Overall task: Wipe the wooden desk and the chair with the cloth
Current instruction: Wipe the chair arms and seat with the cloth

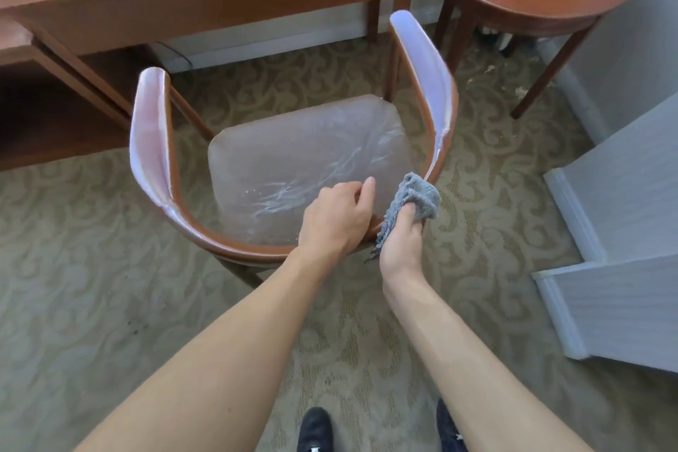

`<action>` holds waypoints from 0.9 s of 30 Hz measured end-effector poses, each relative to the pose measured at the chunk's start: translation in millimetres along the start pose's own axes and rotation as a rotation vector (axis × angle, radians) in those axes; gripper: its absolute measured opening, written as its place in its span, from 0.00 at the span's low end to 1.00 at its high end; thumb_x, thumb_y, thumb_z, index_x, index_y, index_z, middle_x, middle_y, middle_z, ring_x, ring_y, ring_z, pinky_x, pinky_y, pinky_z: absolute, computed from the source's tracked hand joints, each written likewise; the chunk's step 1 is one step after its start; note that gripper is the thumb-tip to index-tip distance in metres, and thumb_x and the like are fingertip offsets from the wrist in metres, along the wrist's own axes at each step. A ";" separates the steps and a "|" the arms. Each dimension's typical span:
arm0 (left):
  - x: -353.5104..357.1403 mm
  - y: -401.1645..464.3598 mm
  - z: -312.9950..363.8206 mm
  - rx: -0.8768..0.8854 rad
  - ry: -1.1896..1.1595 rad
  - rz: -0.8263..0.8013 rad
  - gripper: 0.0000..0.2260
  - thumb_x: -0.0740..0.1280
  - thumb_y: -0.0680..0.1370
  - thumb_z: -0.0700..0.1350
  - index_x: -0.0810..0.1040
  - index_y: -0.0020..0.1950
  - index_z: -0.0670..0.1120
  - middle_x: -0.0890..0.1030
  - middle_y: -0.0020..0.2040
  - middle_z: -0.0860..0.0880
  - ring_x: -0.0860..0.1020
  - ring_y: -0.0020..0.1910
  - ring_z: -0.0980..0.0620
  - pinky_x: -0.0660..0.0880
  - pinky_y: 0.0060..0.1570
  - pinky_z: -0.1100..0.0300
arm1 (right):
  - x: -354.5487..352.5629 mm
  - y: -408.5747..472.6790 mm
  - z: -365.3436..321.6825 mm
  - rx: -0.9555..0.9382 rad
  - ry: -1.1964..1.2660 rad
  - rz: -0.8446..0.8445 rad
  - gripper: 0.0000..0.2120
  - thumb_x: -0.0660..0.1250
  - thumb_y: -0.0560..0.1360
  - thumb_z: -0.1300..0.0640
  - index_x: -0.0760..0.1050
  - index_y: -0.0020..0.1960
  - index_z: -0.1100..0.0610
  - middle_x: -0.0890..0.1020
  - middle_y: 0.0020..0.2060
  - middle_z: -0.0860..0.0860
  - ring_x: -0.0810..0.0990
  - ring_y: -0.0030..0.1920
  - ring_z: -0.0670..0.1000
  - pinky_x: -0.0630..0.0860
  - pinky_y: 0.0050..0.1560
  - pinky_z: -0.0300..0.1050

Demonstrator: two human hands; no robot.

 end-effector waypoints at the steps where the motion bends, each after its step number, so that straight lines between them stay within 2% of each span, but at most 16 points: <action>1: -5.5 -1.0 -4.0 -0.006 -0.118 -0.027 0.23 0.52 0.80 0.63 0.81 0.43 0.51 0.86 0.37 0.55 0.85 0.42 0.49 0.81 0.51 0.48 | 5.3 -6.8 5.2 -0.002 0.005 0.021 0.27 0.48 0.85 0.43 0.54 0.81 0.51 0.72 0.68 0.49 0.72 0.67 0.50 0.66 0.71 0.48; 2: -13.3 -1.7 -11.0 0.001 -0.169 -0.057 0.21 0.54 0.79 0.62 0.81 0.44 0.52 0.86 0.37 0.57 0.85 0.42 0.51 0.81 0.52 0.48 | 10.7 -13.4 10.0 0.007 0.021 0.039 0.27 0.48 0.84 0.42 0.55 0.81 0.51 0.73 0.70 0.51 0.72 0.68 0.51 0.65 0.72 0.49; 4: -39.8 -5.5 -30.6 0.103 -0.021 -0.116 0.20 0.54 0.80 0.62 0.81 0.46 0.52 0.86 0.38 0.60 0.84 0.44 0.52 0.80 0.53 0.50 | 17.6 -28.4 18.3 0.011 0.084 0.053 0.25 0.48 0.85 0.43 0.58 0.79 0.51 0.75 0.68 0.51 0.75 0.63 0.45 0.69 0.65 0.39; 6: -69.9 -7.2 -63.2 0.175 0.267 -0.156 0.22 0.51 0.80 0.63 0.81 0.47 0.52 0.85 0.42 0.60 0.82 0.48 0.51 0.79 0.54 0.51 | 30.4 -44.9 26.7 0.032 0.103 0.064 0.17 0.49 0.86 0.46 0.62 0.72 0.48 0.78 0.54 0.45 0.79 0.42 0.32 0.73 0.43 0.26; 7: -83.1 -8.0 -82.9 0.166 0.367 -0.185 0.22 0.51 0.81 0.63 0.81 0.48 0.53 0.85 0.44 0.60 0.82 0.50 0.50 0.78 0.54 0.51 | 40.6 -56.6 34.0 0.043 0.135 0.062 0.14 0.51 0.85 0.46 0.62 0.69 0.46 0.78 0.50 0.44 0.78 0.37 0.30 0.75 0.40 0.25; 8: -92.8 -10.2 -102.0 0.138 0.433 -0.208 0.22 0.50 0.82 0.62 0.81 0.49 0.54 0.85 0.46 0.59 0.82 0.51 0.49 0.78 0.55 0.50 | 53.0 -64.9 46.9 0.061 0.154 0.046 0.17 0.52 0.84 0.42 0.65 0.68 0.49 0.79 0.52 0.47 0.81 0.43 0.32 0.79 0.46 0.30; 9: -98.5 -14.8 -116.2 0.113 0.483 -0.219 0.21 0.50 0.83 0.61 0.81 0.50 0.55 0.86 0.48 0.58 0.82 0.53 0.49 0.77 0.56 0.50 | 68.7 -75.9 58.1 0.084 0.161 0.002 0.25 0.54 0.81 0.38 0.67 0.69 0.54 0.81 0.56 0.52 0.83 0.52 0.41 0.80 0.56 0.42; 10: -99.9 -19.1 -124.6 0.099 0.514 -0.213 0.20 0.50 0.84 0.60 0.81 0.51 0.56 0.86 0.50 0.57 0.82 0.54 0.49 0.77 0.56 0.50 | 84.1 -86.1 69.5 0.138 0.167 -0.039 0.31 0.55 0.79 0.36 0.69 0.70 0.59 0.82 0.59 0.58 0.82 0.58 0.52 0.79 0.60 0.51; 11: -99.1 -22.6 -128.2 0.099 0.533 -0.190 0.19 0.50 0.84 0.59 0.81 0.51 0.57 0.86 0.51 0.57 0.81 0.54 0.50 0.76 0.55 0.50 | 96.0 -94.3 79.0 0.189 0.184 -0.058 0.34 0.55 0.80 0.36 0.70 0.69 0.64 0.82 0.58 0.62 0.81 0.59 0.59 0.80 0.57 0.51; 12: -97.3 -23.5 -128.0 0.110 0.543 -0.162 0.19 0.50 0.84 0.58 0.81 0.51 0.58 0.85 0.51 0.58 0.81 0.54 0.50 0.76 0.54 0.50 | 103.8 -101.0 84.4 0.223 0.194 -0.069 0.33 0.55 0.81 0.38 0.72 0.67 0.67 0.83 0.56 0.64 0.82 0.58 0.61 0.81 0.51 0.44; 13: -96.3 -22.6 -125.1 0.131 0.559 -0.146 0.18 0.50 0.84 0.57 0.80 0.50 0.58 0.85 0.51 0.57 0.81 0.53 0.50 0.77 0.53 0.50 | 106.9 -104.2 86.7 0.257 0.203 -0.091 0.31 0.54 0.83 0.41 0.74 0.64 0.68 0.83 0.56 0.63 0.83 0.57 0.59 0.80 0.48 0.39; 14: -95.8 -20.4 -123.1 0.140 0.569 -0.146 0.18 0.51 0.83 0.57 0.80 0.50 0.58 0.85 0.51 0.57 0.81 0.53 0.49 0.76 0.52 0.50 | 107.4 -103.1 85.2 0.262 0.208 -0.104 0.28 0.54 0.84 0.42 0.77 0.63 0.67 0.84 0.56 0.61 0.83 0.57 0.56 0.80 0.50 0.39; 17: -96.6 -18.9 -125.6 0.129 0.570 -0.157 0.17 0.50 0.83 0.56 0.80 0.51 0.59 0.85 0.50 0.56 0.81 0.52 0.48 0.75 0.50 0.52 | 97.5 -94.6 77.0 0.223 0.200 -0.082 0.24 0.57 0.83 0.42 0.79 0.60 0.62 0.85 0.56 0.55 0.83 0.57 0.52 0.77 0.63 0.48; 21: -94.4 -17.7 -128.1 0.111 0.531 -0.136 0.19 0.49 0.82 0.58 0.81 0.49 0.60 0.85 0.48 0.59 0.81 0.51 0.50 0.75 0.52 0.53 | 81.1 -86.2 64.8 0.129 0.095 -0.011 0.38 0.59 0.70 0.31 0.78 0.62 0.62 0.83 0.59 0.54 0.82 0.59 0.54 0.75 0.66 0.56; 25: -93.7 -13.8 -129.7 0.098 0.550 -0.167 0.22 0.47 0.81 0.60 0.81 0.49 0.61 0.86 0.49 0.58 0.81 0.51 0.50 0.75 0.53 0.52 | 46.7 -59.2 38.6 0.076 0.039 0.121 0.31 0.56 0.72 0.32 0.76 0.56 0.57 0.82 0.59 0.55 0.80 0.60 0.56 0.73 0.67 0.58; 27: -93.3 -14.5 -129.9 0.080 0.537 -0.166 0.22 0.47 0.80 0.60 0.81 0.49 0.61 0.86 0.49 0.58 0.81 0.51 0.49 0.76 0.55 0.51 | 31.1 -47.1 24.3 0.054 0.009 0.139 0.26 0.55 0.77 0.34 0.76 0.47 0.57 0.84 0.50 0.55 0.82 0.54 0.57 0.77 0.62 0.58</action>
Point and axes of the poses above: each hand's wrist, its own y-axis towards the middle knuckle, its own x-axis out of the palm, z = x × y, the point moved 3 cm from there along y, towards the middle knuckle
